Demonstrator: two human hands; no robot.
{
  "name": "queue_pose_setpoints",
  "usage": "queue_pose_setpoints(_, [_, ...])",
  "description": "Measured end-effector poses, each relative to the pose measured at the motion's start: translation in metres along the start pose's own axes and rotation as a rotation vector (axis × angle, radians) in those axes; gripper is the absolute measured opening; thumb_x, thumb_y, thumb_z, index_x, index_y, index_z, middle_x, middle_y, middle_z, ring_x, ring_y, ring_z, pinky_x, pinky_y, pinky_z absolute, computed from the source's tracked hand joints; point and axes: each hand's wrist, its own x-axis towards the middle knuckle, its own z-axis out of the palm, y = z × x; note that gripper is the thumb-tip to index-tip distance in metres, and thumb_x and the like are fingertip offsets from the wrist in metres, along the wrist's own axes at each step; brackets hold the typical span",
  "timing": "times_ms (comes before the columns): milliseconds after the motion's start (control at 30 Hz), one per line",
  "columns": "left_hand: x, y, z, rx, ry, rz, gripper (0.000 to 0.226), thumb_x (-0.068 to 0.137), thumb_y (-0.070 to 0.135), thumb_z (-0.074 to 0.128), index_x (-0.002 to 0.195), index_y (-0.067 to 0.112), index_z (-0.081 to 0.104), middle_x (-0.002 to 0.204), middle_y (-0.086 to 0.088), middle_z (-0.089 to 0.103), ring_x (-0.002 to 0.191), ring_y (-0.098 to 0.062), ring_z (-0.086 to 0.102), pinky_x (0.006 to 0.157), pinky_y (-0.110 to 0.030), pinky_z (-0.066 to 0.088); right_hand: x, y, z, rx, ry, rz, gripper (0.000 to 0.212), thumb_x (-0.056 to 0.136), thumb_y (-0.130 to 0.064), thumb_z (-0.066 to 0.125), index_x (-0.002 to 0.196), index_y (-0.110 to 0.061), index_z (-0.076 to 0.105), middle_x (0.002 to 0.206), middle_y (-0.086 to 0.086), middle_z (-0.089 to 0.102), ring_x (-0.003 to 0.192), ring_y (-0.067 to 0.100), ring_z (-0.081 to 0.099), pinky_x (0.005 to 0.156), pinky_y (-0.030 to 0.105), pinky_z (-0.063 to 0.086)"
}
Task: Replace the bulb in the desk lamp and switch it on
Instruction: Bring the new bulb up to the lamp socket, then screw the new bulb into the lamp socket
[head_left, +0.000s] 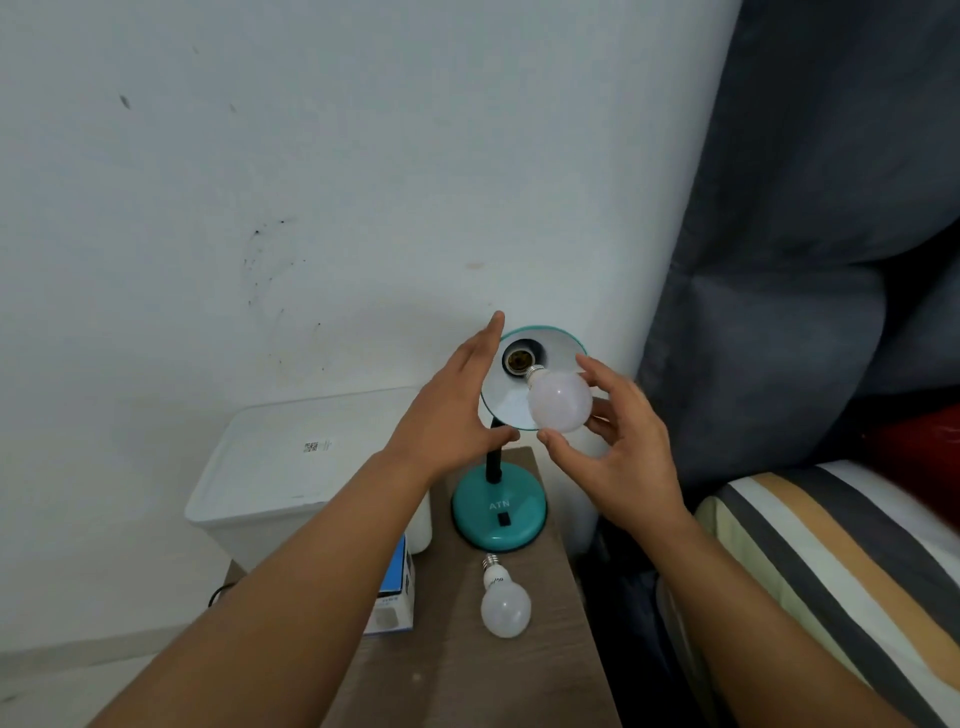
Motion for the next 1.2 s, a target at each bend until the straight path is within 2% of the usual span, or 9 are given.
queue_pose_setpoints(67, [0.002,0.000,0.000,-0.009,0.001,0.018,0.126,0.070,0.029,0.088,0.156,0.046,-0.004,0.158,0.007,0.032,0.139,-0.011,0.038,0.108,-0.031,0.042,0.006,0.004,0.003,-0.069,-0.028,-0.049,0.072,0.074,-0.021,0.086,0.137,-0.026,0.051,0.124,-0.020,0.051,0.113,0.005,0.058,0.091,0.016,0.051])
queue_pose_setpoints(167, [0.002,-0.002,0.001,-0.030,0.006,0.043,0.118,0.072,0.027,0.087,0.156,0.045,0.007,0.154,0.008,0.038,0.136,-0.010,0.042,0.106,-0.037,0.046,0.016,0.009,0.008,-0.140,-0.045,-0.094,0.066,0.076,-0.021,0.085,0.135,-0.019,0.055,0.127,-0.010,0.055,0.116,0.007,0.056,0.093,0.026,0.053])
queue_pose_setpoints(400, [0.000,-0.005,0.002,-0.102,0.019,0.028,0.114,0.071,0.023,0.089,0.155,0.047,0.015,0.151,0.015,0.041,0.132,-0.006,0.044,0.105,-0.032,0.047,0.025,0.019,0.016,-0.433,-0.054,-0.171,0.065,0.078,-0.038,0.080,0.135,-0.022,0.055,0.132,-0.005,0.062,0.113,0.019,0.056,0.095,0.044,0.049])
queue_pose_setpoints(533, [0.001,-0.003,0.003,-0.116,0.012,0.022,0.115,0.071,0.022,0.089,0.155,0.048,0.015,0.149,0.012,0.045,0.129,-0.009,0.048,0.104,-0.034,0.048,0.025,0.021,0.016,-0.458,-0.044,-0.154,0.068,0.079,-0.038,0.080,0.139,-0.024,0.051,0.130,-0.003,0.062,0.112,0.019,0.054,0.094,0.039,0.047])
queue_pose_setpoints(667, [0.002,-0.003,0.005,-0.120,0.016,0.028,0.114,0.071,0.021,0.088,0.155,0.048,0.016,0.146,0.013,0.047,0.123,-0.008,0.052,0.101,-0.030,0.050,0.028,0.021,0.017,-0.501,-0.057,-0.186,0.062,0.082,-0.035,0.077,0.138,-0.023,0.052,0.136,-0.001,0.060,0.114,0.022,0.055,0.094,0.044,0.050])
queue_pose_setpoints(800, [0.002,-0.003,0.006,-0.120,0.024,0.040,0.113,0.072,0.021,0.088,0.155,0.046,0.016,0.147,0.012,0.046,0.122,-0.006,0.052,0.099,-0.024,0.050,0.029,0.021,0.020,-0.462,-0.104,-0.143,0.067,0.082,-0.024,0.077,0.142,-0.021,0.047,0.150,0.002,0.046,0.124,0.024,0.053,0.095,0.040,0.053])
queue_pose_setpoints(933, [0.001,-0.005,0.006,-0.128,0.028,0.054,0.112,0.072,0.020,0.089,0.156,0.042,0.018,0.144,0.012,0.048,0.118,-0.005,0.053,0.095,-0.016,0.049,0.029,0.019,0.020,-0.466,-0.132,-0.170,0.069,0.081,-0.017,0.075,0.144,-0.017,0.045,0.149,0.002,0.043,0.119,0.022,0.056,0.089,0.041,0.057])
queue_pose_setpoints(1067, [0.001,-0.006,0.007,-0.149,0.027,0.050,0.111,0.072,0.018,0.089,0.156,0.042,0.020,0.142,0.015,0.048,0.117,-0.004,0.053,0.094,-0.014,0.048,0.030,0.015,0.020,-0.460,-0.090,-0.130,0.065,0.083,-0.024,0.075,0.141,-0.014,0.047,0.141,0.002,0.048,0.104,0.020,0.059,0.083,0.036,0.058])
queue_pose_setpoints(1200, [0.001,-0.006,0.007,-0.140,0.023,0.048,0.112,0.072,0.021,0.089,0.156,0.044,0.018,0.145,0.013,0.047,0.117,-0.004,0.052,0.093,-0.011,0.047,0.030,0.015,0.019,-0.404,-0.096,-0.119,0.072,0.084,-0.030,0.076,0.146,-0.023,0.040,0.144,0.001,0.041,0.105,0.020,0.058,0.080,0.030,0.057])
